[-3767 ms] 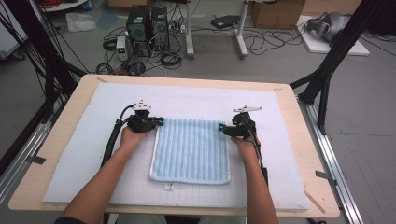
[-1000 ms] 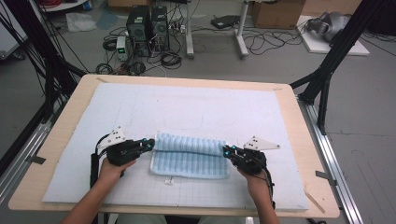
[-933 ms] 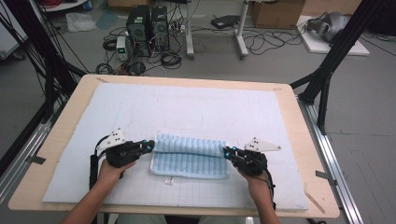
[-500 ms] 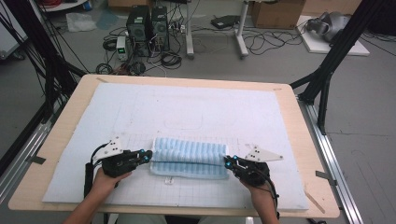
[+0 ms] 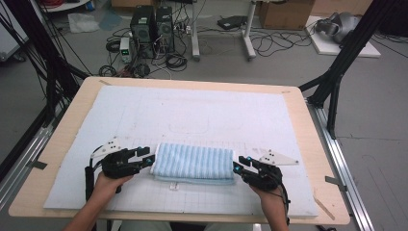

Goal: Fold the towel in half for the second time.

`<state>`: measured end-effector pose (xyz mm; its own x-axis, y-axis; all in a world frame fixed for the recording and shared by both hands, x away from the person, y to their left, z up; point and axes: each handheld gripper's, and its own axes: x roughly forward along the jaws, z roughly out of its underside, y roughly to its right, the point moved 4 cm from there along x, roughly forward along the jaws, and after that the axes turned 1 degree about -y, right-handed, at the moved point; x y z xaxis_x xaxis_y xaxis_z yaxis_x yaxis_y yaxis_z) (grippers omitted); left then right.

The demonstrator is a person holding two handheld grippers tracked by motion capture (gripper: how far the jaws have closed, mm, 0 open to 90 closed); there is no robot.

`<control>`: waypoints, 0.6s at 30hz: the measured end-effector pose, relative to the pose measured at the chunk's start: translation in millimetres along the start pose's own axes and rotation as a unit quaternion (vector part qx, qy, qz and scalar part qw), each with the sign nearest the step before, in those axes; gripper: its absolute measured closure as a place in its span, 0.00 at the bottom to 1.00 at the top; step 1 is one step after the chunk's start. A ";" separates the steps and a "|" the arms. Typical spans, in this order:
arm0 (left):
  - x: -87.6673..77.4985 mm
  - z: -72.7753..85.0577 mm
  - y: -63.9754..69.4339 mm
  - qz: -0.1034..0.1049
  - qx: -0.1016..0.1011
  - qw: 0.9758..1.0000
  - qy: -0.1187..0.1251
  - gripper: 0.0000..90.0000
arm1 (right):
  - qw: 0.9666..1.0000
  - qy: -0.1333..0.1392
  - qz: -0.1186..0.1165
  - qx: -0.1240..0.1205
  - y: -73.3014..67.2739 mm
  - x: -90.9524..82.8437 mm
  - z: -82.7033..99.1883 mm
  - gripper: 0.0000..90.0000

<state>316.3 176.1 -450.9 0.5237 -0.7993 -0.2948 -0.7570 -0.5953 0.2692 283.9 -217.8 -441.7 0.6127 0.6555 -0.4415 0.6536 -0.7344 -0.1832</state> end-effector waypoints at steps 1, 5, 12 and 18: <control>3.3 -1.1 0.1 -0.002 0.004 1.000 -0.008 0.59 | 1.000 -0.001 -0.001 0.000 0.5 3.0 -0.8 0.69; 19.4 0.9 1.2 -0.006 0.003 0.998 -0.054 0.66 | 1.000 -0.019 -0.003 -0.006 -2.8 17.7 -2.7 0.68; 20.8 6.3 0.7 -0.027 -0.003 0.998 -0.063 0.63 | 0.998 -0.069 0.013 0.007 -2.0 31.0 4.0 0.58; 14.7 2.7 0.6 -0.023 -0.006 0.999 -0.041 0.63 | 0.992 -0.118 0.020 -0.031 -2.6 33.5 12.3 0.99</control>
<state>322.5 164.2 -457.6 0.5241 -0.7612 -0.3820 -0.7278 -0.6332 0.2634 297.3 -196.1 -466.8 0.5221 0.5605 -0.6428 0.6611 -0.7421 -0.1101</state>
